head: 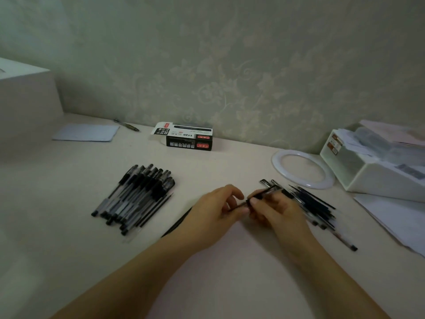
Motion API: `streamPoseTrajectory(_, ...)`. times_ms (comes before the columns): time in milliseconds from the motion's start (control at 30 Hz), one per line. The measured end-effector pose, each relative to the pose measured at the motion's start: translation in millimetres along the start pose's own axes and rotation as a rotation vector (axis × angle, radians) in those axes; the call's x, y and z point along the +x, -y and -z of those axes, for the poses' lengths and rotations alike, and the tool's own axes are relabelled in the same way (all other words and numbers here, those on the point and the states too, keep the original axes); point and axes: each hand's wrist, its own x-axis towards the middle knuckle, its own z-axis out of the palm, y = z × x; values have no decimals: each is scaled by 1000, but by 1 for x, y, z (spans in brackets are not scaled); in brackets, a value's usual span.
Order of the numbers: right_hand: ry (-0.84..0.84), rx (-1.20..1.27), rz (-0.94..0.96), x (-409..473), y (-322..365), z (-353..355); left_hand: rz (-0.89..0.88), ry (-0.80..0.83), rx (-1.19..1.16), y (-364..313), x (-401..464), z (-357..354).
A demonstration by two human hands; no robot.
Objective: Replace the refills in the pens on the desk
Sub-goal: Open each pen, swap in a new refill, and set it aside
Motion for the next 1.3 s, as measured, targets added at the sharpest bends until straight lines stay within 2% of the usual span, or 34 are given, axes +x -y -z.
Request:
streamPoseTrajectory(100,-71,-21,-4,1,1,2,-70,51,54,0,0,1)
streamPoseTrajectory(233,-191,-63,35,5,-5,9,-71,42,159,5,3,4)
streamPoseTrajectory(433,-72,-201,96,3,-11,9,18,-83,236,18,5,15)
streamPoseTrajectory(533,-82,-240,102,4,-14,7,76,-189,318,21,6,22)
streamPoseTrajectory(600,-86,-263,107,2,-16,3,41,-252,368,19,6,26)
streamPoseTrajectory(667,-69,-252,109,0,-16,-1,-54,-225,426,13,5,25)
streamPoseTrajectory(767,21,-278,155,2,-16,2,-203,-62,392,0,2,15)
streamPoseTrajectory(900,81,-292,193,1,-14,3,-162,82,274,0,2,6)
streamPoseTrajectory(1067,89,-273,180,1,-14,2,-180,37,475,4,-1,5)
streamPoseTrajectory(1300,71,-206,189,0,-10,3,-81,22,418,2,-1,8)
